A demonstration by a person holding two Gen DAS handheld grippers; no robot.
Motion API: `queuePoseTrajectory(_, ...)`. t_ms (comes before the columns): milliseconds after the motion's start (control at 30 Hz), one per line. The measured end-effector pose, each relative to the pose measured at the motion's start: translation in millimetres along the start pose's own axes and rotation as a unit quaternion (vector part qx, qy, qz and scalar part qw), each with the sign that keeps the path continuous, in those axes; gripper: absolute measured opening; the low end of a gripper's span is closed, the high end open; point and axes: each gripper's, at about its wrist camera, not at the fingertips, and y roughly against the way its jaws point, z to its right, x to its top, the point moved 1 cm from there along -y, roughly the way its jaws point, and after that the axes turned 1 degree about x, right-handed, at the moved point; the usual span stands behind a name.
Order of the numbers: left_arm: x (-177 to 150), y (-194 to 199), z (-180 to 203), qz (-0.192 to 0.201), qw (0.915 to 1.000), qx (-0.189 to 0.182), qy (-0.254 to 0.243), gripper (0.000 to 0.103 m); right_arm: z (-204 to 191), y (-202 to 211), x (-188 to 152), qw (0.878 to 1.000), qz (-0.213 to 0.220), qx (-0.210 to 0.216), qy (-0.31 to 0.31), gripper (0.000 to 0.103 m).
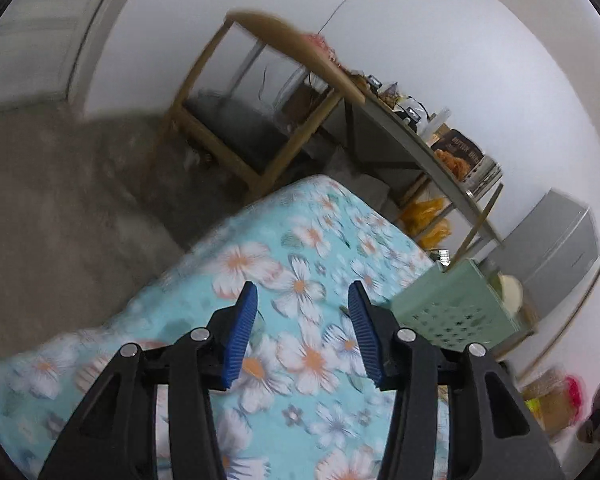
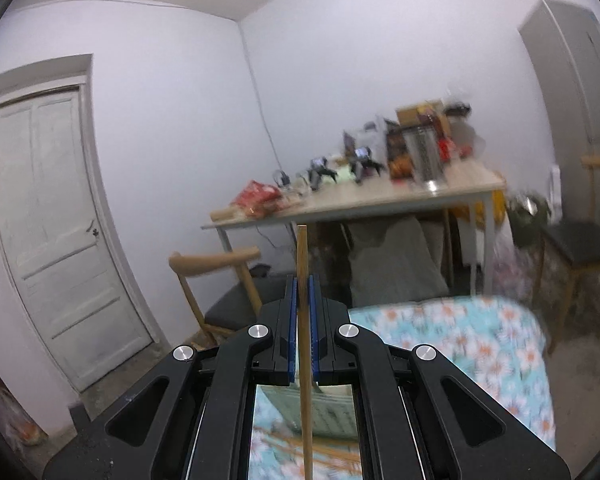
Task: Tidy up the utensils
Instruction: 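Open the left gripper over the holder while the right gripper lowers its chopstick in and opens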
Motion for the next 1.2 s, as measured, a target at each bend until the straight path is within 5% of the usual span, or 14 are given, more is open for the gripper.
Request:
queuePoseTrajectory(333,1,7,-11,-0.006,0.9997,-0.009,0.023,0.045,-76,-67,48,0.994,0.049,-0.012,0.097,0.004)
queuePoseTrajectory(667,-3,7,-11,-0.017,0.9998,-0.006,0.002,0.045,-58,-135,-11,0.994,0.017,-0.061,0.091,0.004)
queuePoseTrajectory(1200,-10,-4,-6,-0.035,0.9994,0.0,0.001,0.045,-33,-123,-59,0.997,-0.049,-0.027,0.061,0.005)
